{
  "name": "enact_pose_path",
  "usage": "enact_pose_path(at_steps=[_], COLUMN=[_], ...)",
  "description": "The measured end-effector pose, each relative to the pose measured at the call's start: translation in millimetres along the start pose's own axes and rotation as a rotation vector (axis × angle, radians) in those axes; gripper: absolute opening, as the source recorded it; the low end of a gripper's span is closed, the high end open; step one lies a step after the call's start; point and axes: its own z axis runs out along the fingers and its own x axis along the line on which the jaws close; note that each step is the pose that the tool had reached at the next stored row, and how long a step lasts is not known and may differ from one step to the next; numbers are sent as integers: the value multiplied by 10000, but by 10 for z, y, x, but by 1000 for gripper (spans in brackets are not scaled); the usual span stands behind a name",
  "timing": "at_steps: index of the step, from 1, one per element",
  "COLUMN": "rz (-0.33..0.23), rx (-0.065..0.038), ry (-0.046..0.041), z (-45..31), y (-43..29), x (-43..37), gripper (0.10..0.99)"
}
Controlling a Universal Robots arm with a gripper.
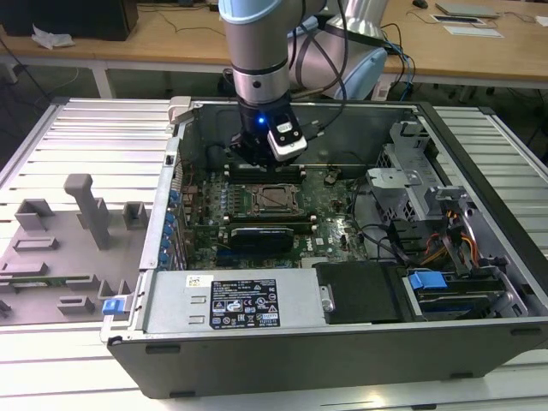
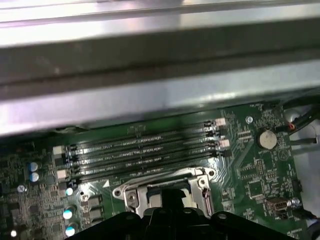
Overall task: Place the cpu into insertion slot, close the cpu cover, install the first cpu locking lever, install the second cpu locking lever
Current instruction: 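Install the first cpu locking lever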
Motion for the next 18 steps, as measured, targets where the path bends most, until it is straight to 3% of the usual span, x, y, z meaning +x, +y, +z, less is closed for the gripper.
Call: enact_pose_path(at_steps=[3,6,8,10,11,13,18], rz=[3,7,22,24,25,21,-572], rx=[8,20,87,343,386,390,344], ry=[37,96,364,755,819,827,883], z=[-3,-2,10,14,15,16,32], y=[-57,-62,-51,-46,-46,-44,-33], x=[-10,-29,-105,-138,-140,-146,-219], gripper=[106,106,106,106,106,106,106])
